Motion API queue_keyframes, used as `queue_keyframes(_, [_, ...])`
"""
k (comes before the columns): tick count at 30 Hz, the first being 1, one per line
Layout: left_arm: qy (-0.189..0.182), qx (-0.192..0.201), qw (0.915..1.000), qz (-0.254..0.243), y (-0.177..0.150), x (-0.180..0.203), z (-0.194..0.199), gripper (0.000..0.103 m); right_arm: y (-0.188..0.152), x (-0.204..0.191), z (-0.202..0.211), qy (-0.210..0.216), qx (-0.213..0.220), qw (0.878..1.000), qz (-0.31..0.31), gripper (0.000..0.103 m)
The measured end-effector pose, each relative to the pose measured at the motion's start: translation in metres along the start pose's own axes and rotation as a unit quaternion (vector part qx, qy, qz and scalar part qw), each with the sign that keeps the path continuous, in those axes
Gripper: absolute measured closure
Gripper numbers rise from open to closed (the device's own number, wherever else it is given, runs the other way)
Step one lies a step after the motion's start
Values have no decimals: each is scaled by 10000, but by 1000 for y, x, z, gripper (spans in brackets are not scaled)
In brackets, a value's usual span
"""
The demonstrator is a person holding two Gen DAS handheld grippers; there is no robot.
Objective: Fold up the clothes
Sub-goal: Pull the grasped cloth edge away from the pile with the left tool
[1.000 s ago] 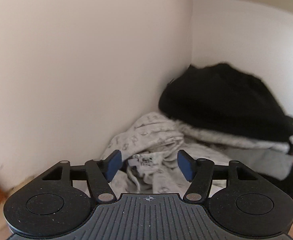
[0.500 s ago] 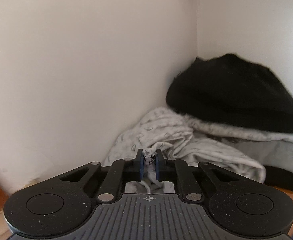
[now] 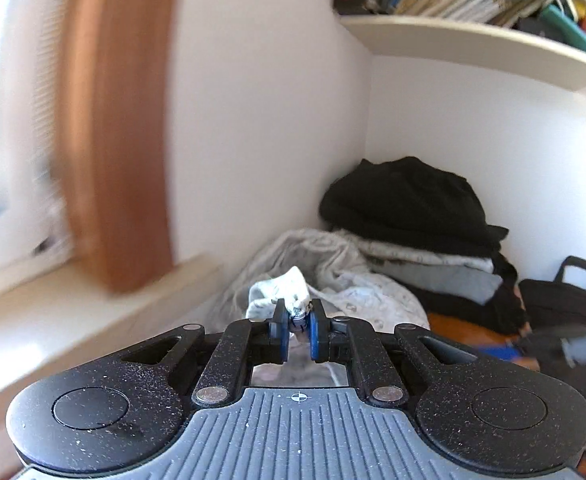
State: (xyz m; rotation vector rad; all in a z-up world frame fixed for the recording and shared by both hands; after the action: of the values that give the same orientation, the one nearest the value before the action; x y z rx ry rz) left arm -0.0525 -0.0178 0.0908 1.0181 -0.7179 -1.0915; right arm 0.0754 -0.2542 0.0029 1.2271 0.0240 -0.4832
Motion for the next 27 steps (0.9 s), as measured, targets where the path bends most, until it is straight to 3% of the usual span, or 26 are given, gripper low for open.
queue_keyframes(6, [363,55,9962,792,-55,-65,56,93,6,-13,-14,203,-23,9998,29,61])
queue_keyframes(13, [485,-58,9900,1321,-94,-115,78,93,7,-20,-36,273,-239,9993,-17,61])
queue_keyframes(18, [427,-211,9913,1224,-100,-115,74,93,17,-8,-55,375,-256,9987,-250,61])
queue_keyframes(22, [383,-333,9929,1079,-102,-110,69,93,34,-4,-73,321,-320,9990,-59,68])
queue_keyframes(27, [378,-423,9928,1050,-106,-111,67,93,56,1,-95,243,-404,9987,207,68])
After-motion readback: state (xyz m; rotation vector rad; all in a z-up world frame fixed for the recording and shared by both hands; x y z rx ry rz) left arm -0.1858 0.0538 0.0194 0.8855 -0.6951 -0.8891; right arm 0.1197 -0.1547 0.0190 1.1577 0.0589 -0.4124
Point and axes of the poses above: each gripper's, at about its wrist camera, not at the fingertips, and z roughly against the way its jaws point, x to its right, y to its top, the point moved 2 cm from there along -z, roughly the way its jaws point, and after that the axes turned 12 degrees about y, right-handed, at the moved point
